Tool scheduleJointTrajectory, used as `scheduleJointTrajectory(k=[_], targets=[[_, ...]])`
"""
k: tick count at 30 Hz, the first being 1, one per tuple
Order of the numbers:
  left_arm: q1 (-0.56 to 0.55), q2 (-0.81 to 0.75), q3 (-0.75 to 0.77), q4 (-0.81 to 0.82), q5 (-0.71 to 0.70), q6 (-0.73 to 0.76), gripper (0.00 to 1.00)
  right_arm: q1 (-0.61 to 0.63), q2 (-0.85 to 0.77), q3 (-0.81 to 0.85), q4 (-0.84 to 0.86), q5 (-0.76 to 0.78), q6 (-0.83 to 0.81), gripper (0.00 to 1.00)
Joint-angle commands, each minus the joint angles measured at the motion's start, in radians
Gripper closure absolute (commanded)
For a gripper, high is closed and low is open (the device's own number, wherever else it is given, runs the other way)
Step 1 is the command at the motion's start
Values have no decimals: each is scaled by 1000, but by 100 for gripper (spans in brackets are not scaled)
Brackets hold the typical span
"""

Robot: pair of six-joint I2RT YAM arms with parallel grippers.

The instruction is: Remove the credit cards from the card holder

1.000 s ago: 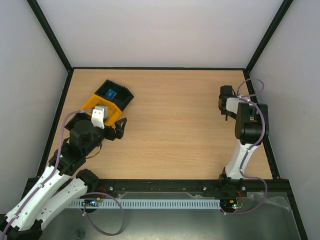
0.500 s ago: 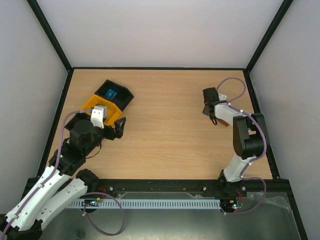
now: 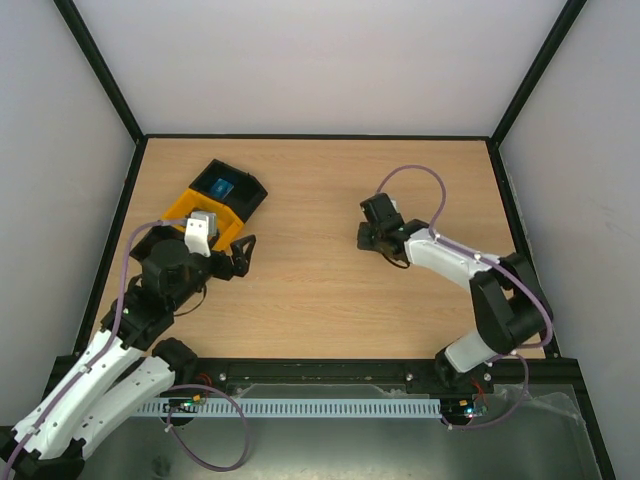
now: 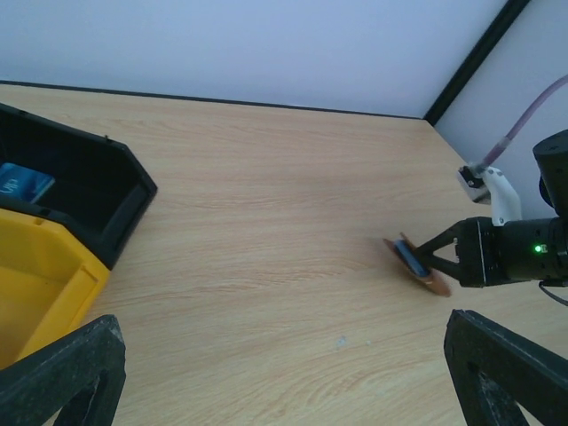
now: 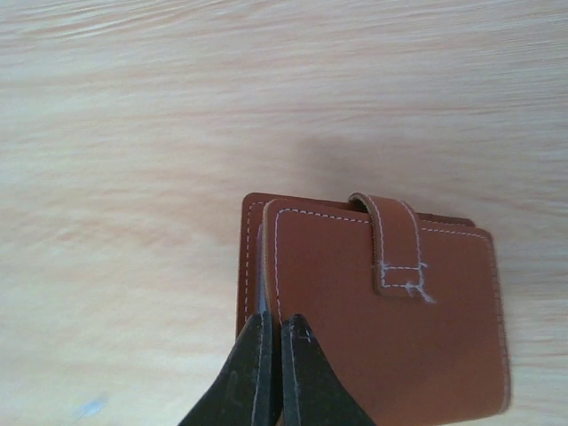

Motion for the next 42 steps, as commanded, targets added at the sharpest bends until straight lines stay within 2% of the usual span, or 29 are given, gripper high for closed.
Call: scheduleJointTrajectory(k=[1,4,9,12,14,19,24,29,32,36,39,42], targets=[[5,5,-32,90,92,-71,3,69,-100,-26,17,-176,-9,98],[3,9,-58,129,125,-109,5,93,-168,-70,49,-303,34,98],[4,49,-70,134,137,-129,6,95,-311,-248,296,-613,191,98],[4,87,-65,137,174,-145,6,95,-350,-346,427,-705,283,98],[3,120,-64,147,214,-156,6,95,-342,-376,447,-723,287,98],[3,194,-60,167,244,-167,8,94,-244,-355,367,-671,206,98],[0,232,-47,151,234,-180,9,83,-206,-275,181,-362,129,98],[-3,235,-54,147,240,-176,9,54,-211,-214,69,-159,97,97],[-2,236,-64,151,233,-174,9,35,-212,-199,32,-75,71,86],[-2,251,-80,166,223,-173,8,29,-243,-189,11,-19,84,76],[-2,271,-85,184,232,-172,8,29,-278,-201,26,-38,116,65],[-4,295,-91,205,236,-173,8,29,-288,-253,120,-145,151,53]])
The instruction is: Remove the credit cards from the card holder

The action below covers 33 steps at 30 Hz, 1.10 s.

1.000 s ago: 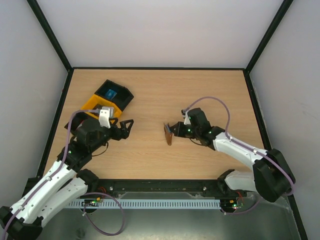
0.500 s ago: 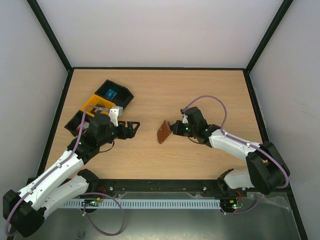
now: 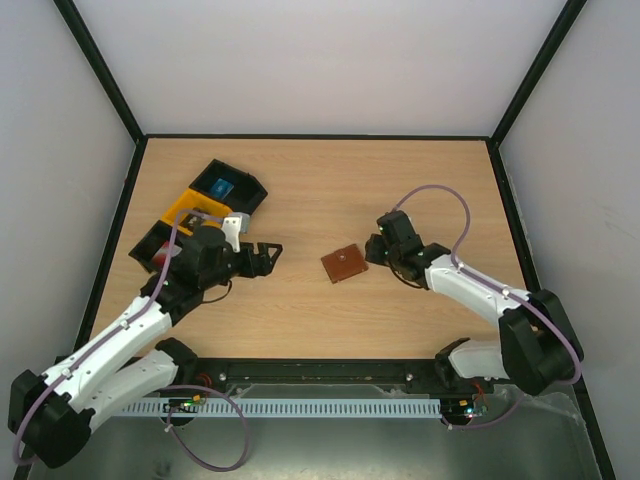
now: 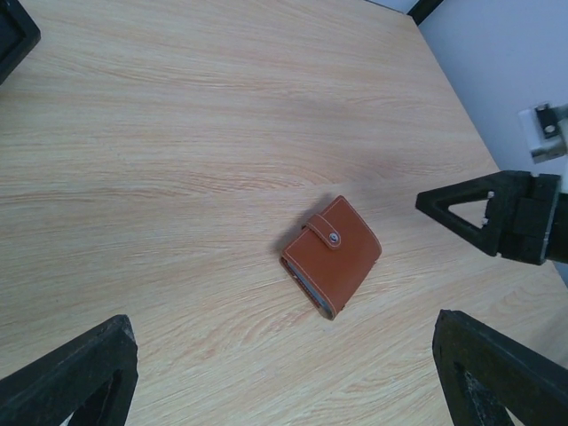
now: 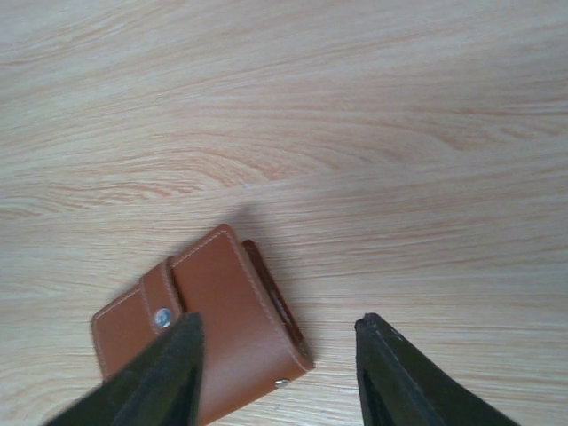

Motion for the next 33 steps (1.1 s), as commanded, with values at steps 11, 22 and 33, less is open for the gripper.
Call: scheduleJointTrajectory(k=[11,22,33], targets=[[-6,44,-64,70,25,0,6,-1,223,37,242,-220,-12,41],[-5,41,-122,89,21,-39,6,44,386,95,299,-392,-138,42],[-6,140,-127,144,23,-96,17,122,362,146,286,-449,-206,46]])
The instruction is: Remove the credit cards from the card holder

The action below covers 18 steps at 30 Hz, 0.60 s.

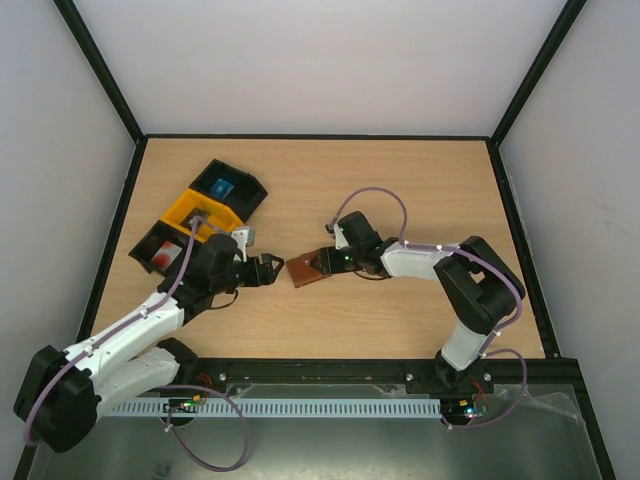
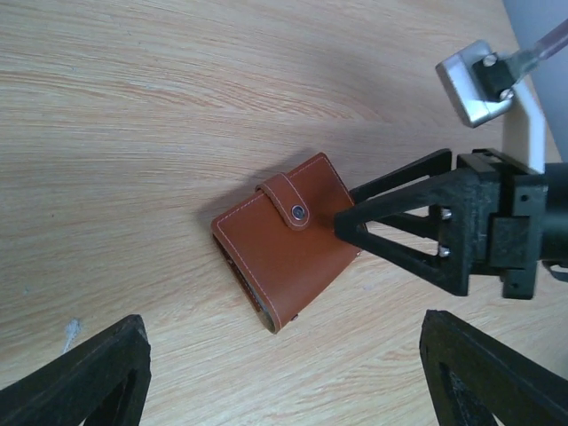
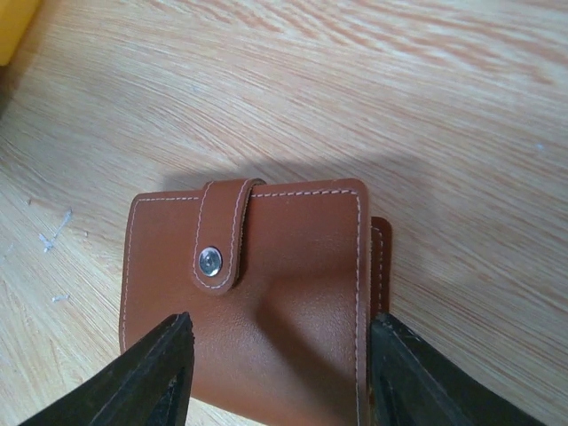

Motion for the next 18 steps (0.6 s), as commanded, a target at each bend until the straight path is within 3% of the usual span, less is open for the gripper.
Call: scheduleJointTrajectory(k=[1,5,13,18], targets=[[-3,47,-3,60,-11,-21,19,2,-56,23,-13,19,-1,46],[-3,154,26,116,-45,-31,25,2,-166,-47,-23,122,124,45],[4,392,121,228,-8,8,32,1,-376,-286,143,89,380,43],[5,520,168,261,46,46,33,2,-427,-340,157,89,414,43]])
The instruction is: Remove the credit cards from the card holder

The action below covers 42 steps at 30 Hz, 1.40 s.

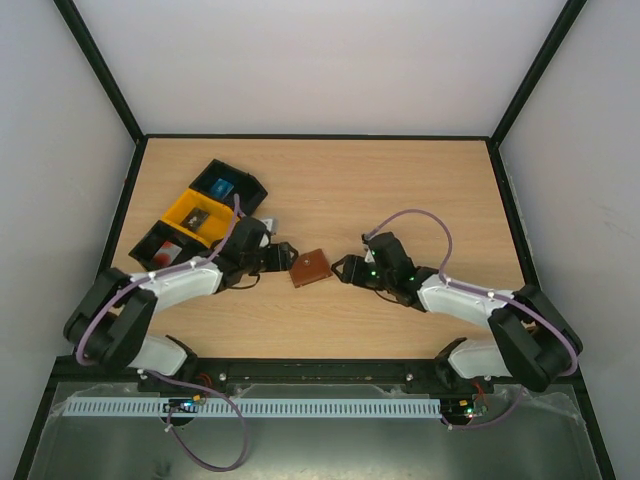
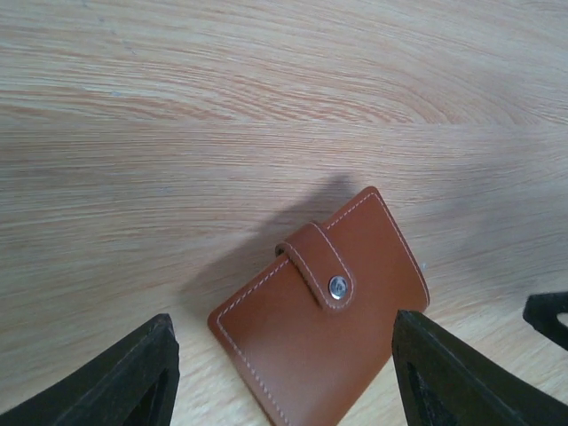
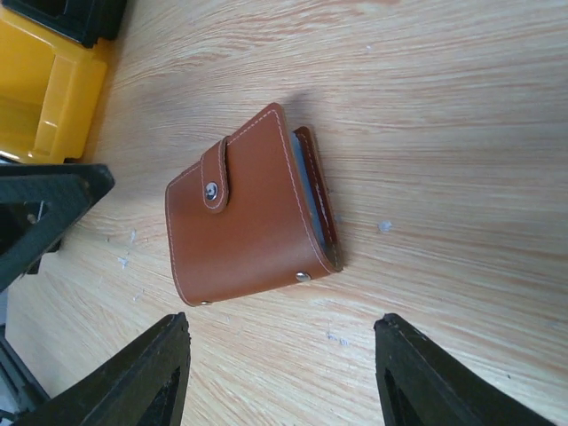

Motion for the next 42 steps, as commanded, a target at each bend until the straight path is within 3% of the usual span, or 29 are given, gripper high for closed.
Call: scheduleJointTrajectory(k=[1,10,19,24,32,38,42], targets=[[4,91,49,64,48,45,33,1,-45,-41,70,6,84,43],[-7,187,18,122,97,30,41,1,-72,-147,188,-19,149,42],[-93,211,-53,212,218,-88,69,1,-54,-158,189,-21,124,42],[-195,166,-83,271,251,-185,68,1,-46,-171,217,-29,134,42],[-166,78,-40,165,116,-179,58,1,-67,-197,227,10,214,45],[-150,153,-11,204,156,-137,67,1,-80,-238,239,91,257,46],[-155,188,-17,250,192,-123,69,1,-24,-249,317,61,289,47]])
